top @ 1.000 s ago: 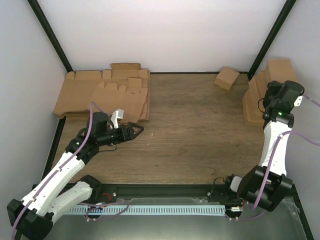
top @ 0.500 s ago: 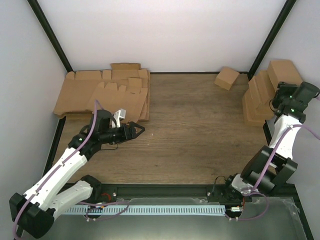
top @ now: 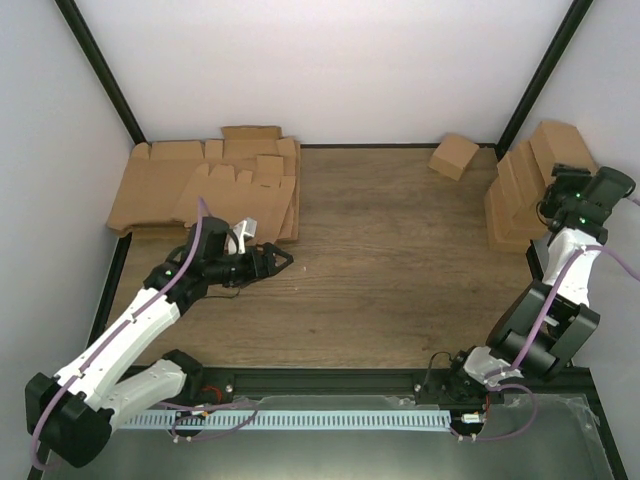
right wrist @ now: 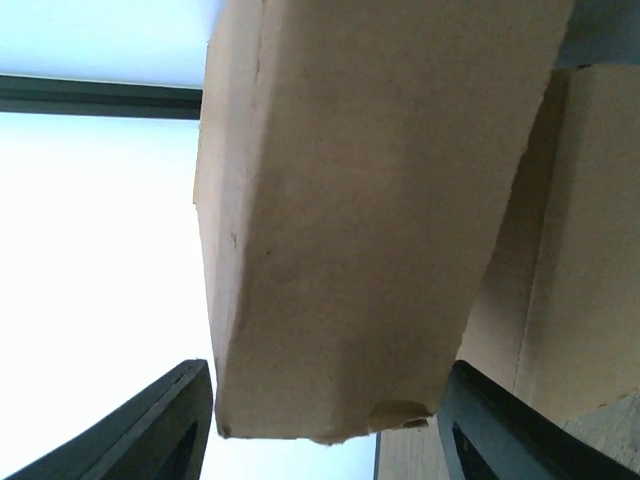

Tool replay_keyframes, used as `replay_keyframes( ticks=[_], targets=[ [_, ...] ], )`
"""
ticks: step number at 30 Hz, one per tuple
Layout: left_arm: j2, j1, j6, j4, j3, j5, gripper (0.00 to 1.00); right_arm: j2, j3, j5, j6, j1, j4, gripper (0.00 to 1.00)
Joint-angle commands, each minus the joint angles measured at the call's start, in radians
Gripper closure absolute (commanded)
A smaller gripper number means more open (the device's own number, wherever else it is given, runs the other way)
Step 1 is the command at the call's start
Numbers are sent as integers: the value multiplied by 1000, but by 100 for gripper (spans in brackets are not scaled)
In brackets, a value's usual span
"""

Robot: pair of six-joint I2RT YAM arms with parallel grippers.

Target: Fold the paper box

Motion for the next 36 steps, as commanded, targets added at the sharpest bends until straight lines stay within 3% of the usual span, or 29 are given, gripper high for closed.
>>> replay_keyframes(
  ticks=[1, 4, 5, 12, 18, 30, 33, 36],
  targets=[
    [-2, 0, -2, 22, 34, 10, 10, 15, 27, -34, 7, -12, -25, 33],
    [-9, 1, -2, 19, 28, 6, 10, 20, 53, -37, -3, -12, -74, 3],
    [-12, 0, -3, 17, 28, 5, 10, 18, 70, -33, -6, -12, -96, 1],
    [-31, 1, -4, 12, 20, 5, 10, 20, 172, 9, -1, -4, -317, 0],
    [-46, 0, -13, 19, 1, 15, 10, -37, 150, 41, 8, -3, -419, 0],
    [-116, 0, 22, -27, 34, -24, 9, -276, 156, 36, -297, 8, -519, 0],
    [-135, -1, 75, -25, 59, -49, 1, -352, 87, -29, -418, 83, -414, 0],
    [-175, 0, 171, 45, 42, -83, 0, -446, -18, 99, -580, 315, -252, 0]
  ],
)
